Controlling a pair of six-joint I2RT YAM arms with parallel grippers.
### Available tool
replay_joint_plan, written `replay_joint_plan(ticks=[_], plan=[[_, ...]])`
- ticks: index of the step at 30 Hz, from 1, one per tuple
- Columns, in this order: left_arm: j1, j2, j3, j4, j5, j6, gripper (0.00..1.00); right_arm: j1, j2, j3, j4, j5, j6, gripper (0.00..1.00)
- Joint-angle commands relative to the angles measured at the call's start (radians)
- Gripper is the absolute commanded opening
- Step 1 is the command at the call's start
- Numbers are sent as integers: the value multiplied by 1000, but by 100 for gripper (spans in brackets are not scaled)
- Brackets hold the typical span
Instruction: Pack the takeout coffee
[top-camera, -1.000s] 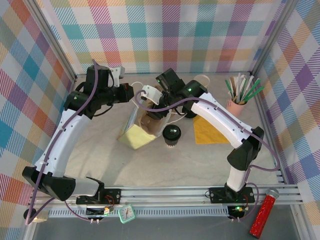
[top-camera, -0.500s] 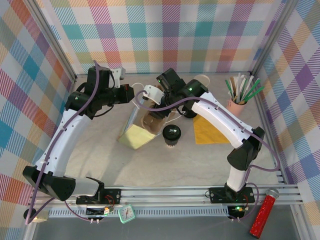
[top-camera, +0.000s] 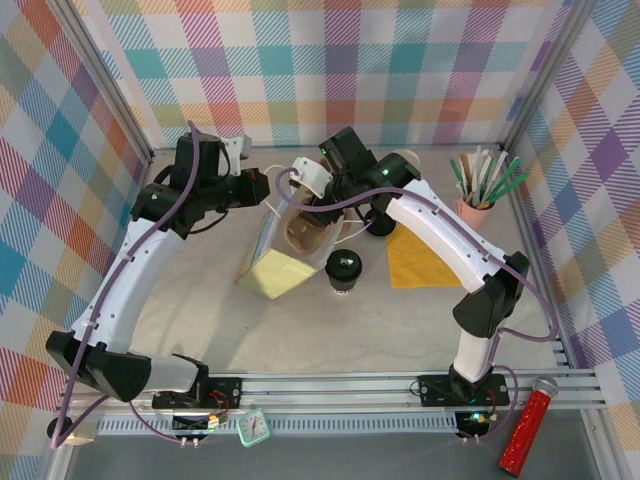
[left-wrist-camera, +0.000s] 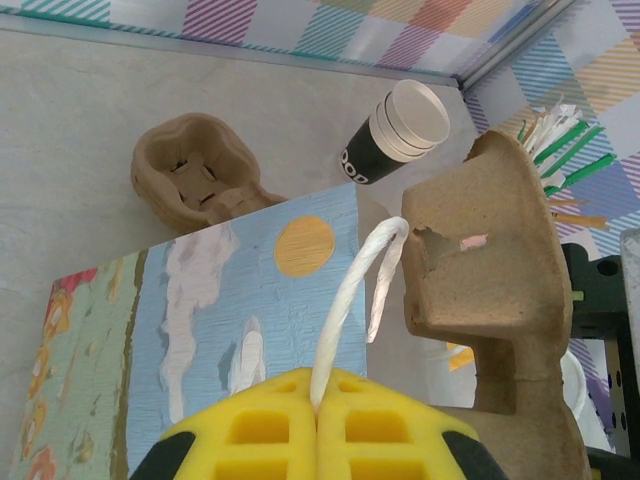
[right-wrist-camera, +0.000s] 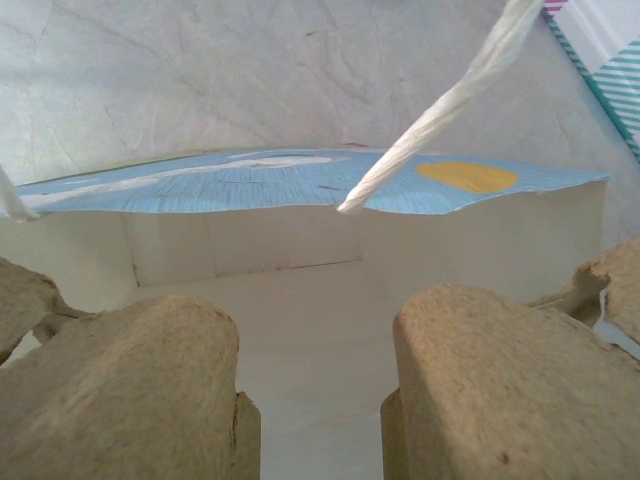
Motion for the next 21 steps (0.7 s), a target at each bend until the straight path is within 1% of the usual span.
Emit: replay_joint_plan(ticks=[1,8,15,21], plan=[[1,-20,-8,21,-28,-33,0,11,6,15,-33,-71,8,49],[2,-14,-8,23,-50,-40,0,43,31,21,-81,-64,9,49],[2,-13,-13,30,-33,-47,0,49,44,11,-65,-68,14,49],[2,-17,-16,27,-44,-46,0,42,52,3,-55,-62,27,48]])
